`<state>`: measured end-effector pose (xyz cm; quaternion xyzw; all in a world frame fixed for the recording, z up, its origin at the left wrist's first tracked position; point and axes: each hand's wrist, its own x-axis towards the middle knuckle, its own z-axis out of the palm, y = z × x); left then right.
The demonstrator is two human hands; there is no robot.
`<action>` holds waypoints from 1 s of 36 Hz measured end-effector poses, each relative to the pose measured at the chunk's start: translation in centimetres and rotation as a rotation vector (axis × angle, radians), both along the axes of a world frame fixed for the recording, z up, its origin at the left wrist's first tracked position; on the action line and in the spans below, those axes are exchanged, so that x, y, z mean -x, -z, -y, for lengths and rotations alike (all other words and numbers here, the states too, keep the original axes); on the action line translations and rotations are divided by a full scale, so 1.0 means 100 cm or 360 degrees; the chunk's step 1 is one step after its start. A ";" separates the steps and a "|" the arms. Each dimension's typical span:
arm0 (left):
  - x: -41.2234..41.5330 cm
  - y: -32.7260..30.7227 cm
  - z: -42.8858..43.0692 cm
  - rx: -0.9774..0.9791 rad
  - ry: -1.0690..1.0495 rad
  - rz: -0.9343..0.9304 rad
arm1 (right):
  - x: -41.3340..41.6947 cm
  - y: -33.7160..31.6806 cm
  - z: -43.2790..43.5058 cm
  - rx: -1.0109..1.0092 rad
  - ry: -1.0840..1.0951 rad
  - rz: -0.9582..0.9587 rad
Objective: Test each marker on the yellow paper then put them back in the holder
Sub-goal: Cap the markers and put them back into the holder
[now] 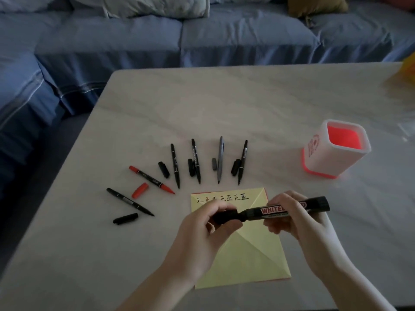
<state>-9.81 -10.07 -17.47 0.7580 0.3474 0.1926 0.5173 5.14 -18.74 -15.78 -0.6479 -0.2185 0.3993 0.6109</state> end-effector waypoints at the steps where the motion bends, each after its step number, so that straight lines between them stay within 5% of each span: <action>1: 0.000 -0.001 0.001 -0.0022 0.0022 0.0011 | 0.000 0.000 0.001 0.0005 0.0002 -0.0004; 13: -0.005 -0.004 0.004 -0.0310 0.0349 0.0048 | 0.002 -0.006 0.001 -0.0071 0.0151 -0.0071; 20: -0.010 -0.010 0.003 -0.0730 0.0416 0.0022 | 0.010 -0.005 -0.007 -0.0199 0.0377 -0.0134; 32: -0.027 -0.028 0.014 0.0580 0.0238 0.0326 | 0.004 -0.006 -0.014 -0.0341 0.0423 0.0043; 36: -0.030 -0.027 0.016 0.0496 0.0267 0.0235 | 0.004 -0.002 -0.017 -0.0354 0.0459 -0.0096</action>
